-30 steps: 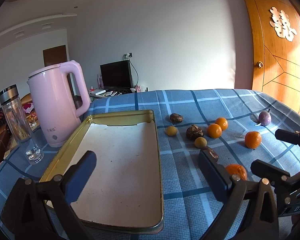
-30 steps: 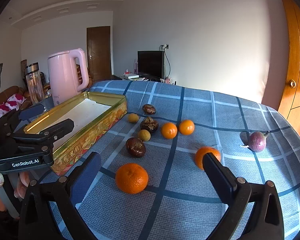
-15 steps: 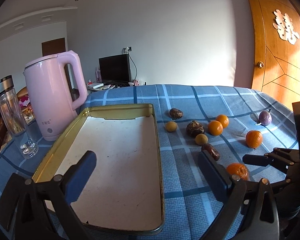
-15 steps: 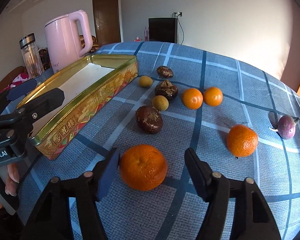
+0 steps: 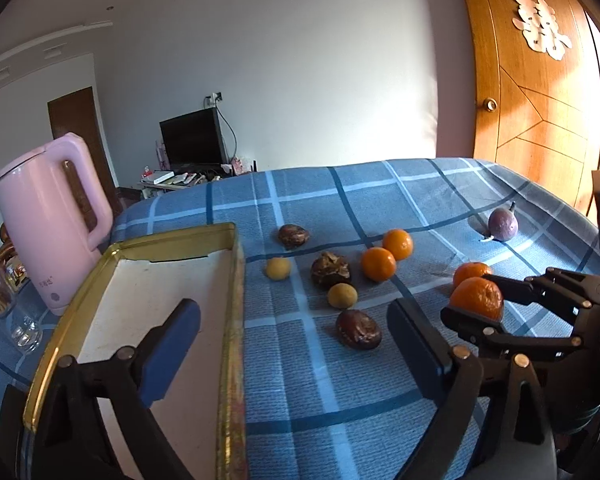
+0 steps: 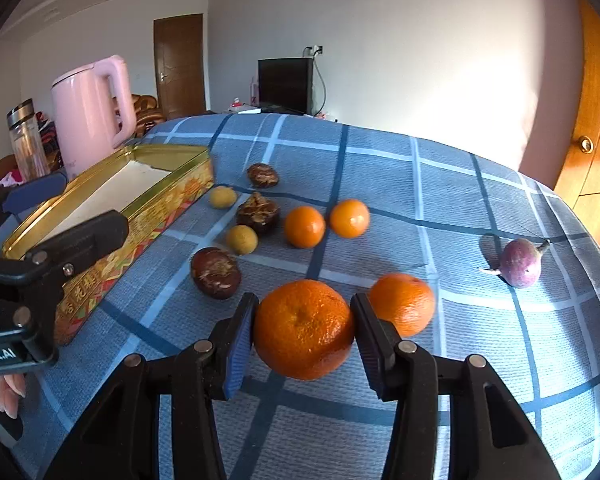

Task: Organize fruits
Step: 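Grasp the large mandarin orange with the right tool while the left tool grasps a dark brown fruit, then lift the orange with the right tool while the left tool lifts the brown fruit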

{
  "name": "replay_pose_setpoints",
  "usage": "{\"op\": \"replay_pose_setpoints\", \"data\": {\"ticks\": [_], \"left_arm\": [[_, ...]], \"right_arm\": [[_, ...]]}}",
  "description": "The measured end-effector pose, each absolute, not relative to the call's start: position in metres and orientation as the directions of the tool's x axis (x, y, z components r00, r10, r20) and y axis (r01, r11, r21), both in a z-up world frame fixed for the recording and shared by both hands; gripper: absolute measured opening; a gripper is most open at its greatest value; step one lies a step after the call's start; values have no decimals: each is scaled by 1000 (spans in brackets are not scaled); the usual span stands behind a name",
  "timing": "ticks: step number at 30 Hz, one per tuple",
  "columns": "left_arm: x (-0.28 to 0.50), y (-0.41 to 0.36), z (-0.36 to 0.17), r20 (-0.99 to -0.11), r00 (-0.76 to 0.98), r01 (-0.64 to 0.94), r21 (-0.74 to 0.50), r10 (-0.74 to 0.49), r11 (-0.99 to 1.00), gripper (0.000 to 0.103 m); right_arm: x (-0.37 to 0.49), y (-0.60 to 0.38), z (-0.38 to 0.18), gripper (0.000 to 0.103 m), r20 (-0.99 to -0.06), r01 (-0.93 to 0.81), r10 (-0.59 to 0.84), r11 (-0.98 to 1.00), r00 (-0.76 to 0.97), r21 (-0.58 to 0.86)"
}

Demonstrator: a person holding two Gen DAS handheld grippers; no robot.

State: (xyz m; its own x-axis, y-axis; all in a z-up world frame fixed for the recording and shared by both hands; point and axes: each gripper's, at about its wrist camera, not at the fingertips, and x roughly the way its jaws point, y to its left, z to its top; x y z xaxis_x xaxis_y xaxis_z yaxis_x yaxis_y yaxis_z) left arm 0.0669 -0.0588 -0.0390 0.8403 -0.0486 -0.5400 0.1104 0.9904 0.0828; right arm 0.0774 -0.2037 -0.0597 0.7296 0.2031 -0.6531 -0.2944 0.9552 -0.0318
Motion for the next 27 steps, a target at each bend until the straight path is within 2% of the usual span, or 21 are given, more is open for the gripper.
{"op": "replay_pose_setpoints", "data": {"ticks": [6, 8, 10, 14, 18, 23, 27], "left_arm": [[93, -78, -60, -636, 766, 152, 32, -97, 988, 80], [98, -81, -68, -656, 748, 153, 23, -100, 988, 72], [103, -85, -74, -670, 736, 155, 20, -102, 988, 71], [113, -89, -82, -705, 700, 167, 4, -116, 986, 58], [123, -90, -88, -740, 660, 175, -16, -129, 984, 56], [133, -91, -96, -776, 609, 193, -54, -162, 980, 41], [133, -89, -96, -775, 607, 194, -69, -175, 979, 40]], "right_arm": [[84, -221, -59, 49, -636, -249, 189, 968, 748, -5], [84, -221, -58, 49, -631, -245, 182, 970, 754, -12], [83, -225, -57, 49, -627, -247, 192, 969, 755, 0], [83, -231, -57, 49, -621, -230, 199, 973, 758, 30], [84, -229, -58, 49, -620, -225, 196, 974, 760, 32], [85, -228, -59, 49, -627, -231, 199, 973, 754, 31], [85, -230, -59, 49, -624, -232, 205, 972, 754, 39]]}}
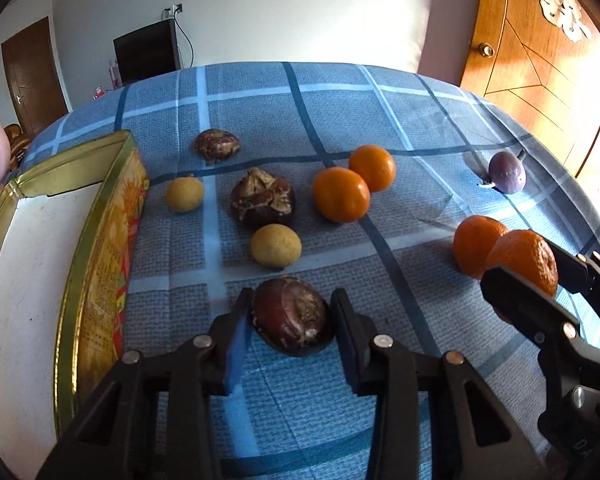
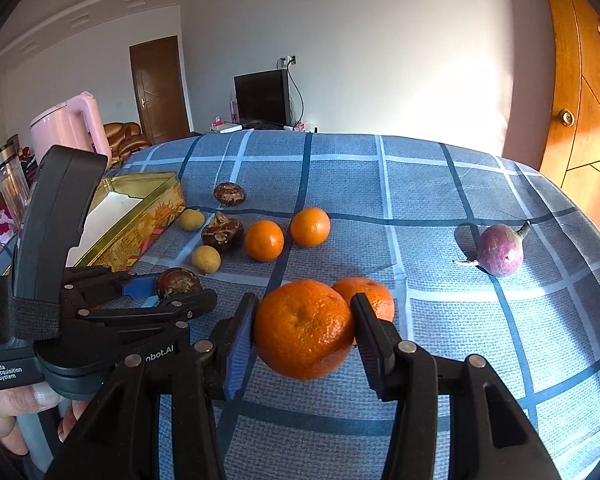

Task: Organize fruits
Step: 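Lift the orange with the right tool while the left tool lifts the brown fruit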

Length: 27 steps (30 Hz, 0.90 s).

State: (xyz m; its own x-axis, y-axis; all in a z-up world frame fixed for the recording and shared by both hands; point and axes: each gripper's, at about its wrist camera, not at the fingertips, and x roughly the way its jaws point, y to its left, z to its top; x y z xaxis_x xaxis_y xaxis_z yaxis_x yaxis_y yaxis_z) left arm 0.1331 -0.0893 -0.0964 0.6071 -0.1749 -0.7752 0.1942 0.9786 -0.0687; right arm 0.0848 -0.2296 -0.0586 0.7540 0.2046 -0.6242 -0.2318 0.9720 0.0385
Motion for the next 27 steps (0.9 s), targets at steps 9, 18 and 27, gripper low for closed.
{"op": "replay_pose_setpoints", "data": {"ticks": [9, 18, 27], "left_arm": [[122, -87, -85, -722, 671, 195, -50, -170, 979, 40], [107, -91, -72, -651, 746, 196, 11, -142, 980, 40], [94, -92, -62, -585, 802, 179, 46, -119, 983, 40]], "right_arm": [[78, -232, -55, 49, -591, -235, 217, 971, 777, 48], [73, -232, -51, 49, -564, -246, 232, 968, 793, 51], [65, -231, -47, 50, -526, -262, 245, 964, 815, 43]]}}
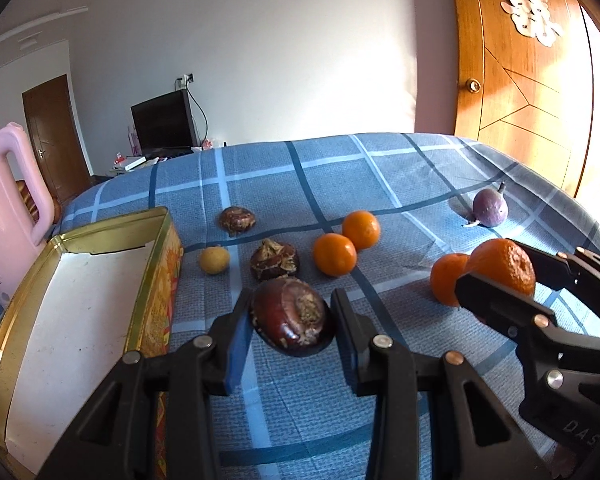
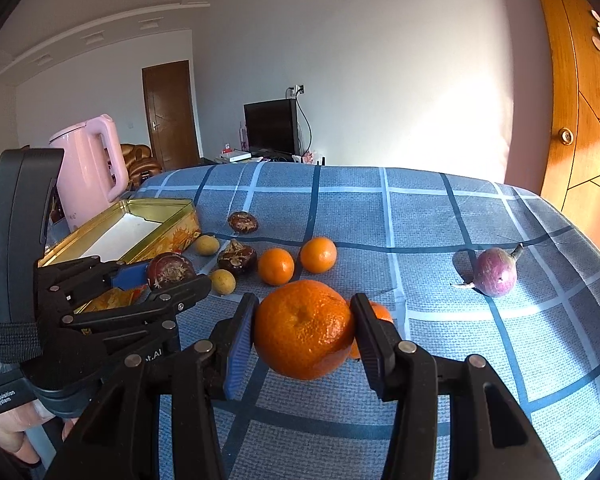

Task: Organize fruits
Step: 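Lift the orange with the right tool while the left tool lifts the brown fruit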

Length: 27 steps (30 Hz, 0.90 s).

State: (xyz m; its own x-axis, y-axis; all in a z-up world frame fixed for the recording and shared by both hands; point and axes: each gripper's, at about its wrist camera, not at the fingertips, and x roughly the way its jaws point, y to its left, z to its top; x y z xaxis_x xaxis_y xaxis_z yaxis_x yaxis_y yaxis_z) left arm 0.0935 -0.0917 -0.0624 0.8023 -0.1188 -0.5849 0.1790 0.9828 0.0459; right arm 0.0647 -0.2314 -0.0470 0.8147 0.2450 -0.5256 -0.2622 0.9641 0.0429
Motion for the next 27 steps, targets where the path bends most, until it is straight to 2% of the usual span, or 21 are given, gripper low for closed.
{"op": "replay_pose_setpoints", "data": {"ticks": [27], "left_arm": [[64, -91, -46, -435, 895, 146, 84, -95, 986, 40]], "right_arm": [[44, -233, -36, 50, -414, -296, 276, 955, 867, 17]]}}
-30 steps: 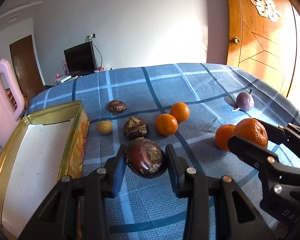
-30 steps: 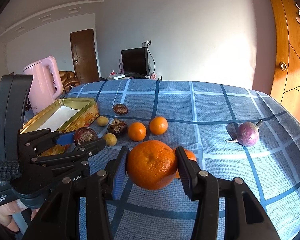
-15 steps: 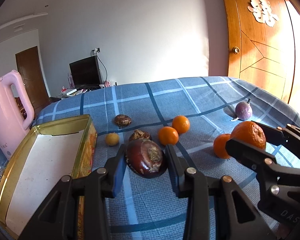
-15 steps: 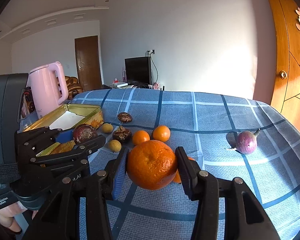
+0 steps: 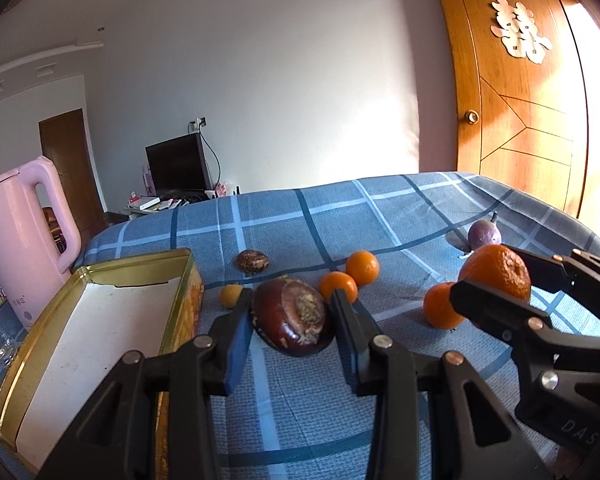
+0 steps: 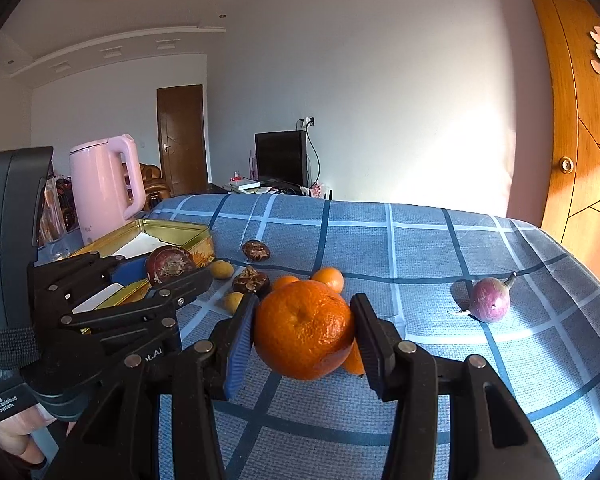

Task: Organize fruits
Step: 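Lift the orange with the right tool while the left tool lifts the brown fruit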

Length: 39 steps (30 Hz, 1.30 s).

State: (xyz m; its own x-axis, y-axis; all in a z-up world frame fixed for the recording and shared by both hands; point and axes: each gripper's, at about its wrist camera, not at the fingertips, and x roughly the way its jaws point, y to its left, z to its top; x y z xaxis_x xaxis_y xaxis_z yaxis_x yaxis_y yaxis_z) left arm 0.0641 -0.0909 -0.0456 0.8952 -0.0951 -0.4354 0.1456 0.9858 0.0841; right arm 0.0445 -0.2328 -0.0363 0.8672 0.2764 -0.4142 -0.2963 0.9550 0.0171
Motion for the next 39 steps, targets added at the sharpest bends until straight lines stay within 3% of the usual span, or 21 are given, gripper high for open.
{"op": "replay_pose_setpoints", "data": {"ticks": [21, 39], "left_arm": [[45, -87, -39, -343, 937, 108, 97, -68, 989, 40], [40, -81, -38, -344, 937, 97, 95, -59, 991, 40]], "right_arm": [[29, -233, -30, 50, -335, -298, 277, 955, 901, -10], [27, -228, -30, 50, -340, -301, 272, 953, 900, -33]]}}
